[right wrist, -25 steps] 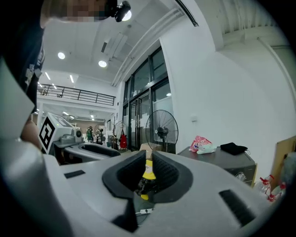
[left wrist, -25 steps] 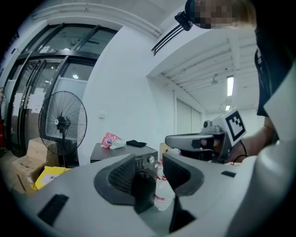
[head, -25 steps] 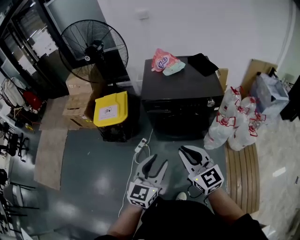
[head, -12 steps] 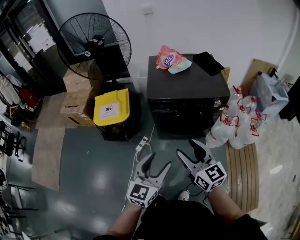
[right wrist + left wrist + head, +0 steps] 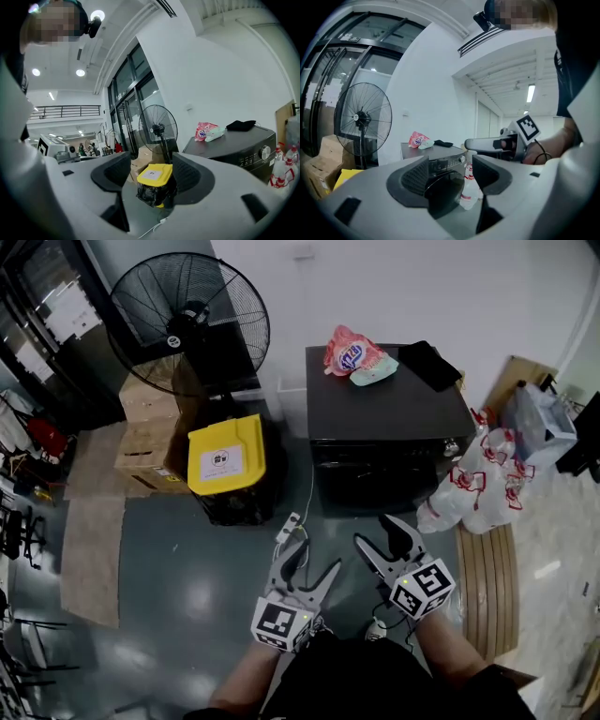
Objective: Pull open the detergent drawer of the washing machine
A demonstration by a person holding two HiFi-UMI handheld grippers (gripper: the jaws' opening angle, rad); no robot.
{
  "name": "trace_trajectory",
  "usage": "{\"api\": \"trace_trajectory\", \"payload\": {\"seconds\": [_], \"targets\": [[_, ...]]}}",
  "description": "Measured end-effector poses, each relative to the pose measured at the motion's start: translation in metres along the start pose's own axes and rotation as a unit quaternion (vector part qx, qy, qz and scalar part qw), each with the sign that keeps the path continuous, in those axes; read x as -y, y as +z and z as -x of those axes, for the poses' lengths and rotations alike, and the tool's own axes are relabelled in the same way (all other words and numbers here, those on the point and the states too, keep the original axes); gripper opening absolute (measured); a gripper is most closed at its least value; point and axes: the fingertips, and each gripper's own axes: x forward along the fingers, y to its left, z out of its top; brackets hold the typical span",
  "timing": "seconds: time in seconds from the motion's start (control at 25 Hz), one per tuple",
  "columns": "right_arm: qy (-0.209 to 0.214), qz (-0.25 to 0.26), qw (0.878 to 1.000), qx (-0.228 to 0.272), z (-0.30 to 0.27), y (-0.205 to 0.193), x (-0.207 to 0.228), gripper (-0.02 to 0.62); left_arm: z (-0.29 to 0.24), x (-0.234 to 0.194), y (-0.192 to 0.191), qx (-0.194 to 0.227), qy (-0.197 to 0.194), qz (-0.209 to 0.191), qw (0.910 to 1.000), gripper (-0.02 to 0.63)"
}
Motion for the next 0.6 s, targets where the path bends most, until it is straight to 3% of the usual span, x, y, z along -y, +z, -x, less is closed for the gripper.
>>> {"api": "trace_trajectory", "payload": {"seconds": [0.36,0.6], "targets": [[-0.013,-0.043,0.999,0.004,-0.062,-0.009,-0.008,0.291,0.000,-0.063,0.007,-0.009,-0.013,-0.007,0.9998,0.265],[-0.017,-0.102,0.995,0.013,-0.095,-0.019,-0.007,0.308,-0.001,-0.093,0.006,0.002,-0.027,-0.017,0.9995,0.265]]}}
